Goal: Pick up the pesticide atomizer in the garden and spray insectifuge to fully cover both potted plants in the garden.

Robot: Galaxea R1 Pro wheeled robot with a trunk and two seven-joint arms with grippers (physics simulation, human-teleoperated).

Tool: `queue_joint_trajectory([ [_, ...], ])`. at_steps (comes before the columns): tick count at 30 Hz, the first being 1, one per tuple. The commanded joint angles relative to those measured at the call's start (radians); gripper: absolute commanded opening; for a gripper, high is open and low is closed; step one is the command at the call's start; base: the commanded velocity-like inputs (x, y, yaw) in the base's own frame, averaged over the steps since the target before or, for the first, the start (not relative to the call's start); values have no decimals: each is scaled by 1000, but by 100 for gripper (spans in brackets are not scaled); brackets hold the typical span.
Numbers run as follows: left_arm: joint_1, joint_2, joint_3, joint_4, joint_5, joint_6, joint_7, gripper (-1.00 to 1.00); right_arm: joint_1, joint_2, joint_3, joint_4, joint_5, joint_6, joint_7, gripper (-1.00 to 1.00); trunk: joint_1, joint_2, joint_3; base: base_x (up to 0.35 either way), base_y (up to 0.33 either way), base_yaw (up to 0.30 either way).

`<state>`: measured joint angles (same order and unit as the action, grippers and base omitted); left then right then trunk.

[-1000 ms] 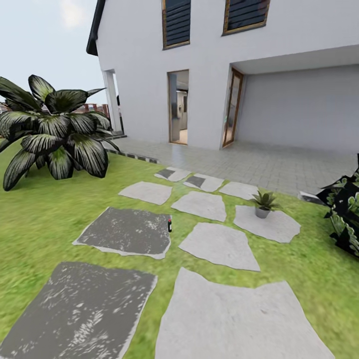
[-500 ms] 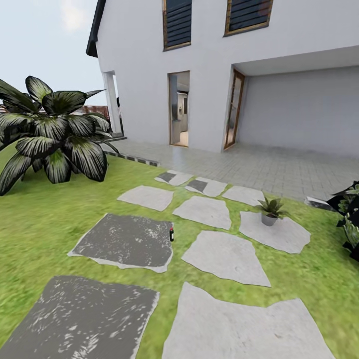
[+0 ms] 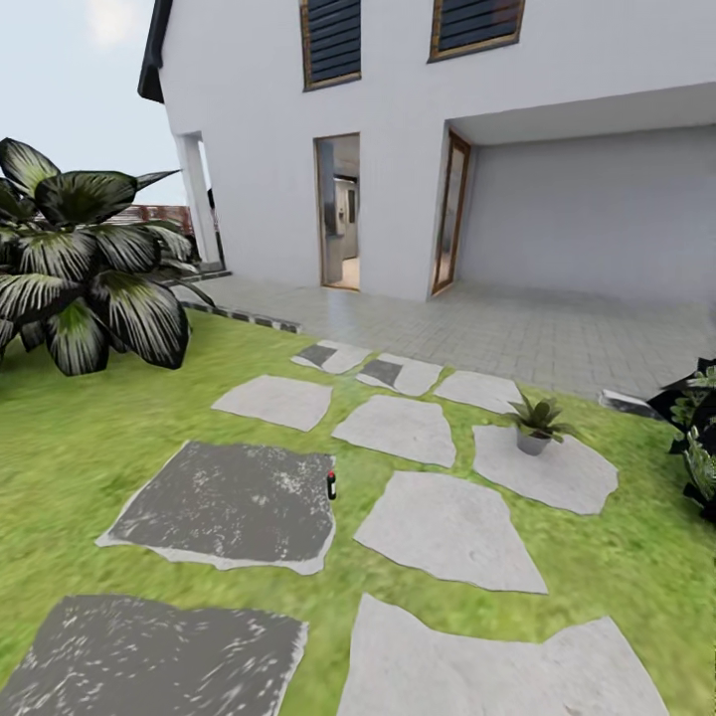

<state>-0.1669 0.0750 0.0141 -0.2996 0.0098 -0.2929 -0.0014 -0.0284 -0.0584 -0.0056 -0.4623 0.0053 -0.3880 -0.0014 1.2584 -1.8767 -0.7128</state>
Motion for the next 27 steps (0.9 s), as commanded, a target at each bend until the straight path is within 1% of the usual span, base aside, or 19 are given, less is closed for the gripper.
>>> queue_joint_trajectory([
  [1,0,0,1,1,1,-3,0,100,-1,0,0,1,1,-3,0,100,0,0,-1,335,85,-247],
  [10,0,0,1,1,1,-3,0,100,-1,0,1,2,1,-3,0,100,0,0,-1,331,99,-253],
  [27,0,0,0,1,1,-3,0,100,-1,0,1,2,1,-3,0,100,0,0,-1,303,205,-255],
])
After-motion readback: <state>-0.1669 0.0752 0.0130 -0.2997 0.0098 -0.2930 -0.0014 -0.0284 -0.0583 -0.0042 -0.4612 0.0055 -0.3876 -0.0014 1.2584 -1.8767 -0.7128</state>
